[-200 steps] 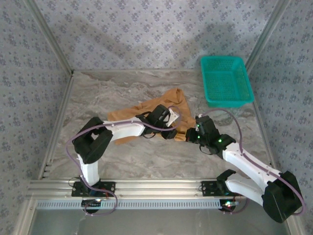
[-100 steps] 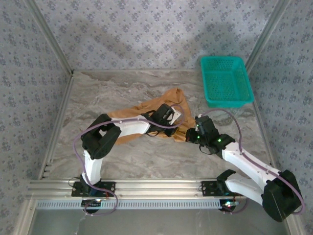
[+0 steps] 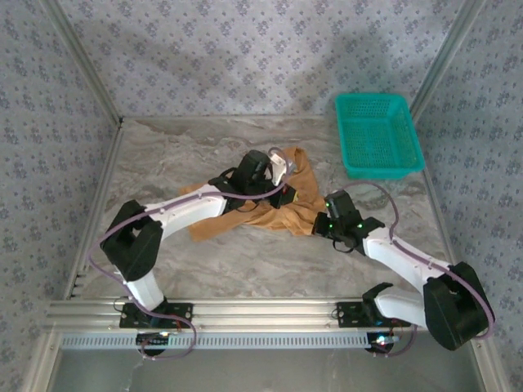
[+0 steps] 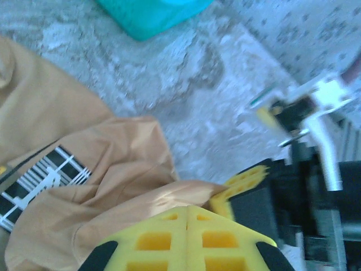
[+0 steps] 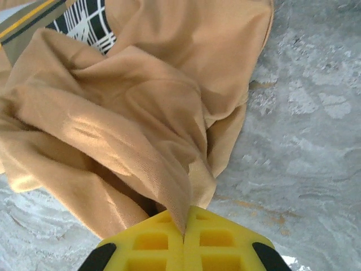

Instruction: Fold the inside-out t-shirt

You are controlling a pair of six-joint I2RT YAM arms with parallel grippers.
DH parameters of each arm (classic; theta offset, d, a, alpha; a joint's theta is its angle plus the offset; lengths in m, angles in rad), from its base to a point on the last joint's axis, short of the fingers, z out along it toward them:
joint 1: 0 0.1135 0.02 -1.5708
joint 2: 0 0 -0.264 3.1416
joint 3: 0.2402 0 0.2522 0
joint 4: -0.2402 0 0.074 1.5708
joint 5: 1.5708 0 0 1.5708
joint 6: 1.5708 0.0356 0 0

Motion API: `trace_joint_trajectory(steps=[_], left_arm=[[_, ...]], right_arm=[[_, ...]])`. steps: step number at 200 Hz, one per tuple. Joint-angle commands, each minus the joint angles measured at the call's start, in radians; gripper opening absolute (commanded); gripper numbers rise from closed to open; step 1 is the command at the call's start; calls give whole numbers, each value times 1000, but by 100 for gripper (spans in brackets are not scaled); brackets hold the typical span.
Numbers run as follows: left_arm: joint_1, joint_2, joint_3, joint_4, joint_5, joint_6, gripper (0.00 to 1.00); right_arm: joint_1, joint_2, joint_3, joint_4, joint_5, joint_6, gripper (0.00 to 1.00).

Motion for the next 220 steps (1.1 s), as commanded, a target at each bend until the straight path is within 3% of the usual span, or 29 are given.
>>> trace_joint_trajectory(steps=[1,25,39,60,88,113,201,209,220], left_arm=[[-4,-1,-49,46,80,-43,0],[-4,3,-86,85,64,-69,0],[-8,33,-69,43,30,-59,14],[-35,89,0,-69,-57,-2,26],[-80,160,99,-195,-203,81,39],[-97,221,159,-247,-281,127,44],[-120,374,221,-319,-398,199,51],[-120,384,226,-314,-399,198,48],[-120,396,239,-316,-392,192,34]], right_arm=[[-10,5,30,33,12,-7,0],[-15,-2,26,62,-41,-3,0],[-7,-23,8,87,-57,2,0],[-5,-40,-9,89,-56,11,0],[-3,-40,-10,82,-63,11,0],[-2,-53,-8,76,-69,13,0],[-11,-77,-12,59,-65,11,0],[-11,-74,-12,61,-68,13,0],[-11,-73,-12,61,-69,14,0]])
